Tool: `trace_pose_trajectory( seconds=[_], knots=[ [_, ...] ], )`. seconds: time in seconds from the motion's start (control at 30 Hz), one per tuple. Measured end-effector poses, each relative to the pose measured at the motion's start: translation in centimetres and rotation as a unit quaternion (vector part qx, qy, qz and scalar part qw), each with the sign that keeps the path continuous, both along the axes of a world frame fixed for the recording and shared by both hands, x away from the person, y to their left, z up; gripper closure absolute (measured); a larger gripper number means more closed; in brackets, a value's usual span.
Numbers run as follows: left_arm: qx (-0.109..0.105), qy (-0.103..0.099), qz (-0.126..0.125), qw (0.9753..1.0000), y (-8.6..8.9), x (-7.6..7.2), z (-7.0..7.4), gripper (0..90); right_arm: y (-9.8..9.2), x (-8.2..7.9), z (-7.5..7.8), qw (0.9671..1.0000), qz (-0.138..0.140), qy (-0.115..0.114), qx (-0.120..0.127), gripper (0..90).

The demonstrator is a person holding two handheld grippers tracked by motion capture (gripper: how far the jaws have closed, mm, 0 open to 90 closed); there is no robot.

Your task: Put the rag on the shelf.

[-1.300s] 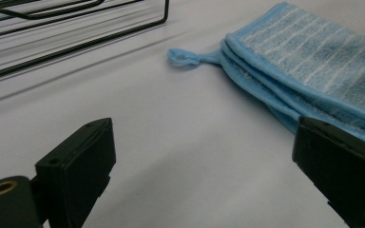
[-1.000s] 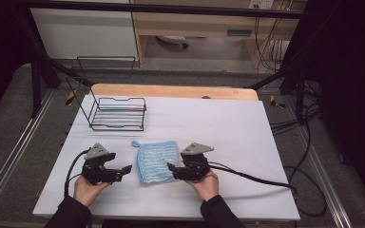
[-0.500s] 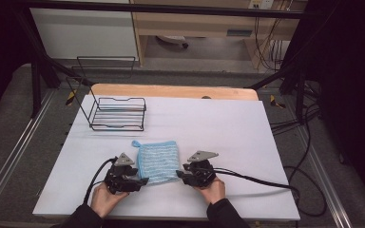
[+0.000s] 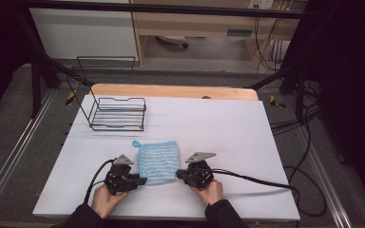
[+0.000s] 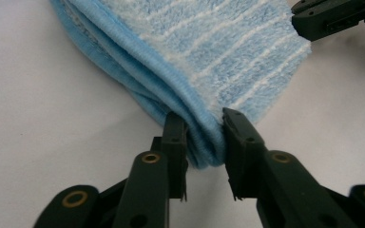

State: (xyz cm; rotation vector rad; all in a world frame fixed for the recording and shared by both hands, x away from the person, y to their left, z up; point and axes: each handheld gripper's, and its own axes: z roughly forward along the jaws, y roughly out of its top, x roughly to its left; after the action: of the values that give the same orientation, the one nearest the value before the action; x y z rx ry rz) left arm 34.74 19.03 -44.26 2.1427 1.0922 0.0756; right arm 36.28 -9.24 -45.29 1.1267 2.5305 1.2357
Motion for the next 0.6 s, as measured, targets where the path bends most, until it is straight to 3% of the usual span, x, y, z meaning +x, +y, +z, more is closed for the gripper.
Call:
trace_pose_trajectory(
  seconds=[0.23, 0.33, 0.47, 0.53, 0.6],
  knots=[
    [-0.004, 0.006, -0.008, 0.9999, 0.6, 0.2, 0.5, 78.4, 0.1, -0.6, 0.5, 0.9999, -0.006, 0.001, 0.008, 87.9],
    [0.007, 0.006, -0.016, 0.9998, 1.3, 0.4, 0.8, 79.0, 0.6, -1.4, 0.7, 0.9995, -0.009, 0.017, 0.024, 87.7],
    [0.004, 0.004, -0.024, 0.9997, 1.8, 0.4, 0.6, 78.1, 1.2, -2.0, 0.1, 0.9988, -0.019, 0.028, 0.036, 85.6],
    [0.009, -0.007, -0.03, 0.9995, 1.7, 0.3, 0.7, 75.9, 1.1, -2.0, 0.0, 0.999, -0.022, 0.02, 0.033, 82.3],
    [0.015, -0.02, -0.033, 0.9992, 1.8, 0.1, 1.0, 67.7, 0.9, -2.0, 0.4, 0.9994, -0.023, 0.002, 0.026, 68.9]
  ],
)
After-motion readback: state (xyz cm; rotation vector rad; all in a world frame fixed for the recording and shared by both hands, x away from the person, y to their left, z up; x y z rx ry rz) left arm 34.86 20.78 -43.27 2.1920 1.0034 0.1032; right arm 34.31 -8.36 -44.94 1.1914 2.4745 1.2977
